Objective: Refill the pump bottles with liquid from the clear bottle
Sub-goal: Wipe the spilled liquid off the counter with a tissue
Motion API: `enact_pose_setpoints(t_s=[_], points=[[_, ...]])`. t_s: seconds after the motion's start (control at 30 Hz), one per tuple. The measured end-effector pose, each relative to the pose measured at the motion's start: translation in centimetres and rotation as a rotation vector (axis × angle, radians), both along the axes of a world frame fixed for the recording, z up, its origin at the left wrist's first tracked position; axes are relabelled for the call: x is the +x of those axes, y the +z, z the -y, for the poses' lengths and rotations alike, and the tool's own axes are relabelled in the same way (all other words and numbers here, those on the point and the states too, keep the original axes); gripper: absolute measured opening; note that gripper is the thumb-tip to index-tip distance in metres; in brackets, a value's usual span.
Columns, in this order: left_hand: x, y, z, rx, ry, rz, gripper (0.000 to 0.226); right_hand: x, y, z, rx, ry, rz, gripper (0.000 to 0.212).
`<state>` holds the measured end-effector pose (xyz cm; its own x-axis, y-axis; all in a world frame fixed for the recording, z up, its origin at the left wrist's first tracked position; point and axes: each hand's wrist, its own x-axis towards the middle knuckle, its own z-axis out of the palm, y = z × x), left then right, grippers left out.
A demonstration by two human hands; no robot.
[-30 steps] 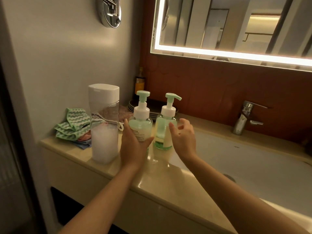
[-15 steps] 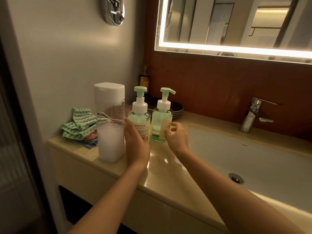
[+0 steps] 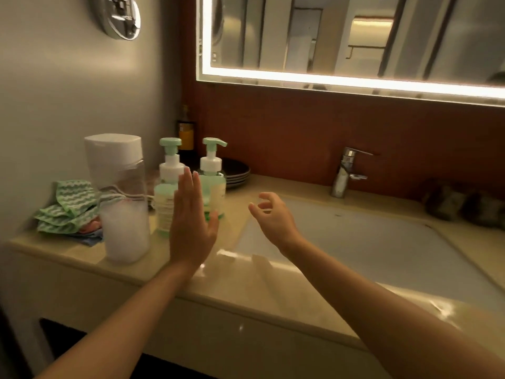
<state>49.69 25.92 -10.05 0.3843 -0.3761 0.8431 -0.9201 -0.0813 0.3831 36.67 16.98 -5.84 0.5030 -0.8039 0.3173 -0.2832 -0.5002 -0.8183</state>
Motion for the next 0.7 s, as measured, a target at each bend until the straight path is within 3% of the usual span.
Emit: enact_pose_setpoints(t_s=[0.23, 0.47, 0.7], points=[[-11.2, 1.9, 4.6, 0.029, -0.353, 0.030, 0.067, -11.2, 1.5, 1.3, -0.111, -0.174, 0.006, 0.042], [-26.5, 0.9, 8.6, 0.255, -0.715, -0.112, 0.062, -27.6, 1.2, 2.0, -0.143, -0.509, -0.026, 0.035], [-39.8, -0.6, 11.2, 0.480, -0.942, -0.217, 0.064, -43.7, -1.0, 1.0, -0.193, -0.883, -0.035, 0.023]])
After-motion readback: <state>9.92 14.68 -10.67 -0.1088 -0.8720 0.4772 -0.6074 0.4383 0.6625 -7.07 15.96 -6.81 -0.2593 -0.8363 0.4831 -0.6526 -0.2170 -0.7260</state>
